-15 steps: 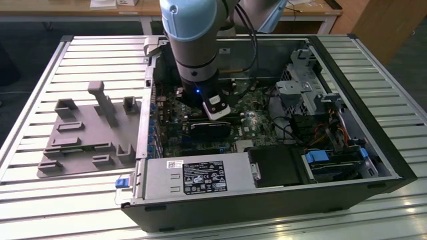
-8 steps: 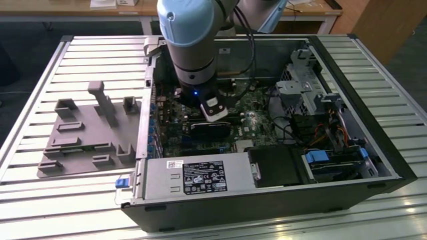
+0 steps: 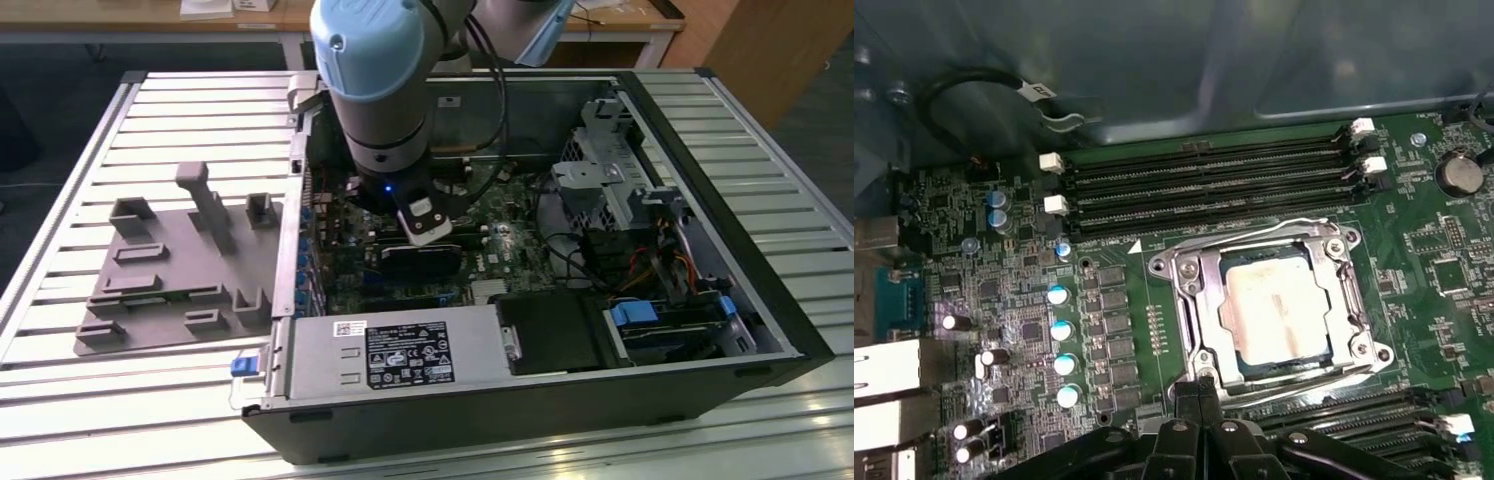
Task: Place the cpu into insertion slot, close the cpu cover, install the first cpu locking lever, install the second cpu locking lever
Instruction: 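Install the second cpu locking lever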
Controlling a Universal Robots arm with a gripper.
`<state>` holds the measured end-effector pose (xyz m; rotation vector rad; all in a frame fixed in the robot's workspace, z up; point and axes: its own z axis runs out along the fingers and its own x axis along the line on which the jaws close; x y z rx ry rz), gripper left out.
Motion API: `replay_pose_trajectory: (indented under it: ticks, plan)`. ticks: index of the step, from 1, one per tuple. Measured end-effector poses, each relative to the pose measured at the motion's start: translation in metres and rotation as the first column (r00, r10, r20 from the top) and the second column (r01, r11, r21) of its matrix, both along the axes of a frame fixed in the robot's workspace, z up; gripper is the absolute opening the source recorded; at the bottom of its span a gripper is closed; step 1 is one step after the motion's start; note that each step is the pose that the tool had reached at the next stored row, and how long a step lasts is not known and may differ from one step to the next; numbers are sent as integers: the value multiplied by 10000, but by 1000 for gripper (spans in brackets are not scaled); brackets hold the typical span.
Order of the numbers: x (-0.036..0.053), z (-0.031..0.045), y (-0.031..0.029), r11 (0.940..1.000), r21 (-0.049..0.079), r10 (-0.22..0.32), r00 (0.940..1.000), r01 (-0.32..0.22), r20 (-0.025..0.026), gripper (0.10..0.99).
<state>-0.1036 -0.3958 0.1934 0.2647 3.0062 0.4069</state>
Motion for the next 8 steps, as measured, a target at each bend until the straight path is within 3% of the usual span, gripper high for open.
replay_pose_trajectory:
  ticks: [8]
  plan:
    - [-17, -32, 0, 10000, 30, 0, 10000, 0, -1, 102]
